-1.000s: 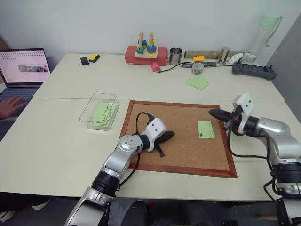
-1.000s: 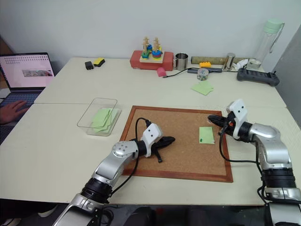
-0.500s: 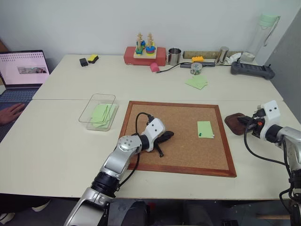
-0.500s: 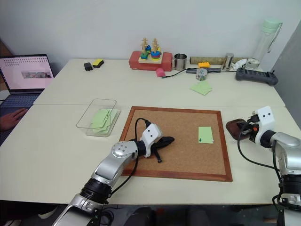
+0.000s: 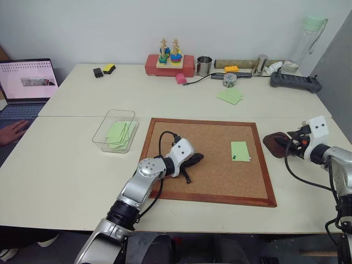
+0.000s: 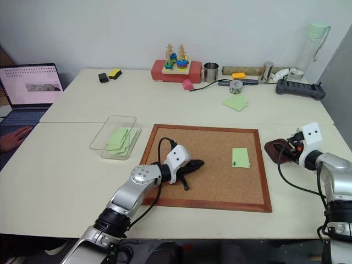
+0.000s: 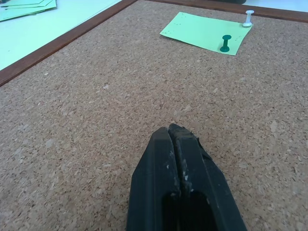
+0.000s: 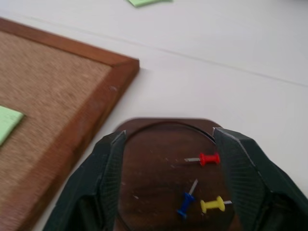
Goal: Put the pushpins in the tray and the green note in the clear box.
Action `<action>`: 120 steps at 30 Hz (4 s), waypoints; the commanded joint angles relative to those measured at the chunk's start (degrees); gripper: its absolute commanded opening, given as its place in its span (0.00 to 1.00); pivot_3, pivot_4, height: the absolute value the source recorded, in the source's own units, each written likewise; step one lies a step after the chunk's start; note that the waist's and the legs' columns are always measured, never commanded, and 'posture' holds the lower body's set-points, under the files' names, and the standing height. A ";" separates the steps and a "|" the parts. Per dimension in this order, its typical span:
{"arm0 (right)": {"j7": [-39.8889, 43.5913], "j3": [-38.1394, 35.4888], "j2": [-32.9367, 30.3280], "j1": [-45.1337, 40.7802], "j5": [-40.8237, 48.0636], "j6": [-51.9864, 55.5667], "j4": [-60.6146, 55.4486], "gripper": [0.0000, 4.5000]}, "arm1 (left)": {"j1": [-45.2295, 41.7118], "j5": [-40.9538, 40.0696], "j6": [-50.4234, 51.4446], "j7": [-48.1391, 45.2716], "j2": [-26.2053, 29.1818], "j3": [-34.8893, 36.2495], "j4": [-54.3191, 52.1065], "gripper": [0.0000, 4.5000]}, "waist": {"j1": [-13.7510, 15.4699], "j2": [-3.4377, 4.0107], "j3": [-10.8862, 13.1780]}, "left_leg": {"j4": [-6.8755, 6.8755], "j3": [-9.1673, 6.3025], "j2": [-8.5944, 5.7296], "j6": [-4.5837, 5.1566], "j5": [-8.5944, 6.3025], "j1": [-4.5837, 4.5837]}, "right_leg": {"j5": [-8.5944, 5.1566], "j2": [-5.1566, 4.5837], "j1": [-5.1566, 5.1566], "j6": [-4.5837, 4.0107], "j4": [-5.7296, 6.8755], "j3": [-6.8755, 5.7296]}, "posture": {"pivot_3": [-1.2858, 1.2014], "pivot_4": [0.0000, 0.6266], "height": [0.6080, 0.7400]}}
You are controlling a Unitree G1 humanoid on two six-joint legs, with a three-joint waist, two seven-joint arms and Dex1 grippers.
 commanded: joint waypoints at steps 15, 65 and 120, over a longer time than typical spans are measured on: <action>12.20 8.20 -3.01 11.84 -0.36 -6.65 -17.78 0.67 | 1.07 2.00 1.13 -0.98 1.40 -1.46 2.99 0.00 | -0.16 -0.02 0.00 | 0.01 0.01 0.03 0.02 0.02 0.02 | -0.01 0.02 0.02 0.02 -0.04 -0.02 | 0.52 0.24 1.00; 14.67 9.95 -0.34 8.88 2.34 -2.86 -16.51 0.46 | 1.90 2.52 1.18 -1.16 1.93 -1.97 2.53 0.00 | -0.32 -0.02 0.00 | -0.03 0.00 0.04 0.02 0.01 0.02 | -0.01 0.02 0.00 0.02 -0.04 -0.01 | 0.52 0.24 1.00; 10.25 1.76 2.78 6.34 13.47 8.77 -17.30 0.00 | 2.94 3.13 1.66 -1.41 2.21 -2.48 1.70 0.00 | -0.29 -0.02 0.00 | -0.06 -0.02 0.03 0.03 0.01 0.00 | -0.01 0.02 -0.01 0.02 -0.07 -0.02 | 0.52 0.24 1.00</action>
